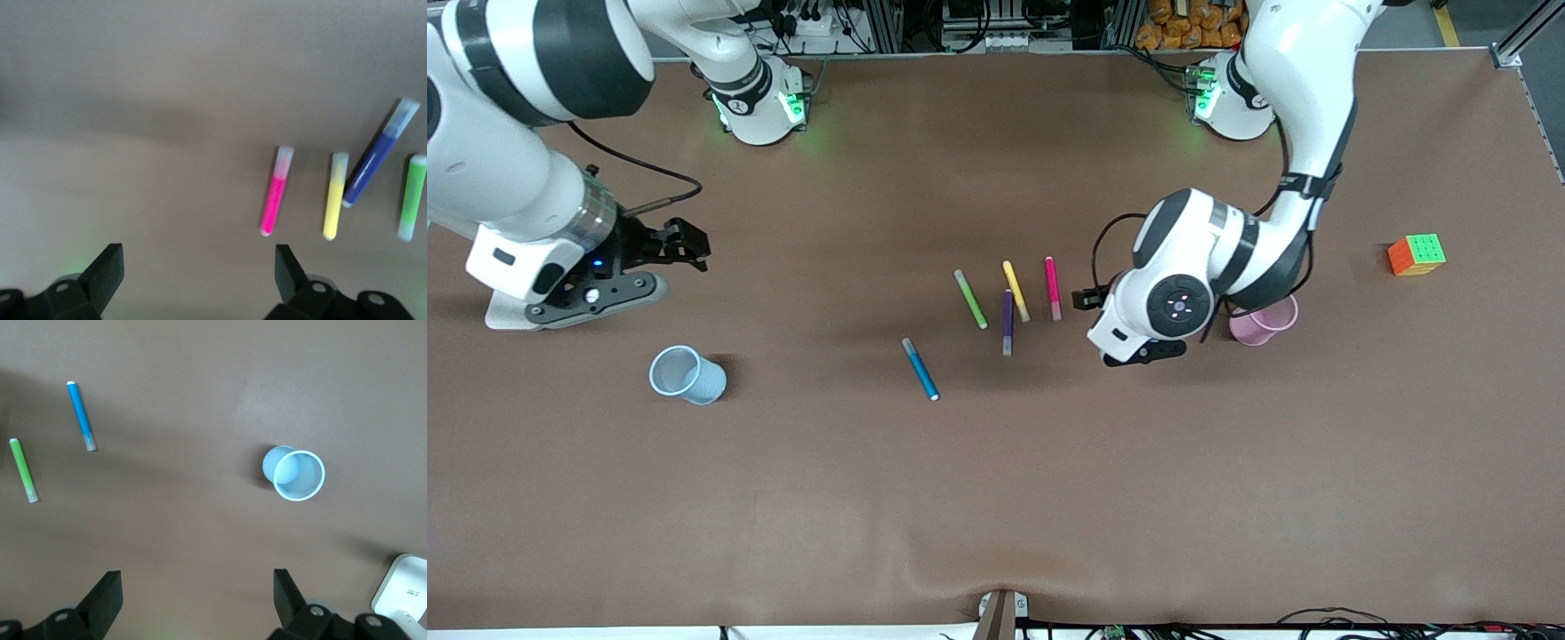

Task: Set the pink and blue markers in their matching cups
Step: 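Grasp the pink marker with the left gripper while the right gripper grasps the blue marker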

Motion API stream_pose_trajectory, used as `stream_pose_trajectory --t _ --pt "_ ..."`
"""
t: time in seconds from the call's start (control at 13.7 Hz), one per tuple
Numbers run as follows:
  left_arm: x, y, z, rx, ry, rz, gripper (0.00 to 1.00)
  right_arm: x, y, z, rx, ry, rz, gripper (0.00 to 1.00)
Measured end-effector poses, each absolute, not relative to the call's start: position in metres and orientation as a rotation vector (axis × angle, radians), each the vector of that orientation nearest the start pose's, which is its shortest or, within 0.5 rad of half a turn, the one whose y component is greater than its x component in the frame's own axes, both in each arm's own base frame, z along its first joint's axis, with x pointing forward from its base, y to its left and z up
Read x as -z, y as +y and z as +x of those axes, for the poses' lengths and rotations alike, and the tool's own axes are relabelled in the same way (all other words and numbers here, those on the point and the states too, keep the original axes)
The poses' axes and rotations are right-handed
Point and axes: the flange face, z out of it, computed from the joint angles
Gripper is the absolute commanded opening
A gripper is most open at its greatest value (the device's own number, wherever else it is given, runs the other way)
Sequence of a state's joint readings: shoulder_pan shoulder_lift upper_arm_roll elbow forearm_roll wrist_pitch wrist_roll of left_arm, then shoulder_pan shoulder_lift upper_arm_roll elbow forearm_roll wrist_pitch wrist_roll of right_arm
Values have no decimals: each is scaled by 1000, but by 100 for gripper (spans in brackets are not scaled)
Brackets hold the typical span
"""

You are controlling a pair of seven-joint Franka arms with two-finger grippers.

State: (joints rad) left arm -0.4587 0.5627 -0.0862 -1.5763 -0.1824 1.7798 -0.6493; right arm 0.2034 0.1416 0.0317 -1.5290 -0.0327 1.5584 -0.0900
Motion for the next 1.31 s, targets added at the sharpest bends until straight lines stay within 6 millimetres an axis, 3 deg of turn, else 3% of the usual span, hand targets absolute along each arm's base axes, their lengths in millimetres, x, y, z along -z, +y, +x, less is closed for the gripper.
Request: stream_pose_trajectory --t 0.22,0.37,0.58,0.8,1.02,1.1,1.17,1.31 --pt "-255 -365 546 -651 -320 -3028 100 -554 170 575 -152 -610 -3116 100" --pt "-231 -372 540 -675 -323 -3008 100 -538 192 578 -145 -663 -3105 100" --pt "-204 -377 535 -757 -383 -3014 100 -495 225 590 -153 -735 -3089 100" --pt "-179 -381 530 -829 -442 -3017 99 -446 242 606 -159 -760 -3080 100" --pt "-159 -385 527 -838 -469 -3025 94 -412 264 611 -140 -804 -3067 100" --pt "-155 -388 526 -840 -480 -3033 89 -400 275 612 -120 -825 -3056 100" --pt "-151 -392 524 -844 -485 -3038 68 -386 287 612 -101 -839 -3041 100" --pt "-146 -401 518 -844 -486 -3041 42 -348 308 613 -79 -836 -3002 100"
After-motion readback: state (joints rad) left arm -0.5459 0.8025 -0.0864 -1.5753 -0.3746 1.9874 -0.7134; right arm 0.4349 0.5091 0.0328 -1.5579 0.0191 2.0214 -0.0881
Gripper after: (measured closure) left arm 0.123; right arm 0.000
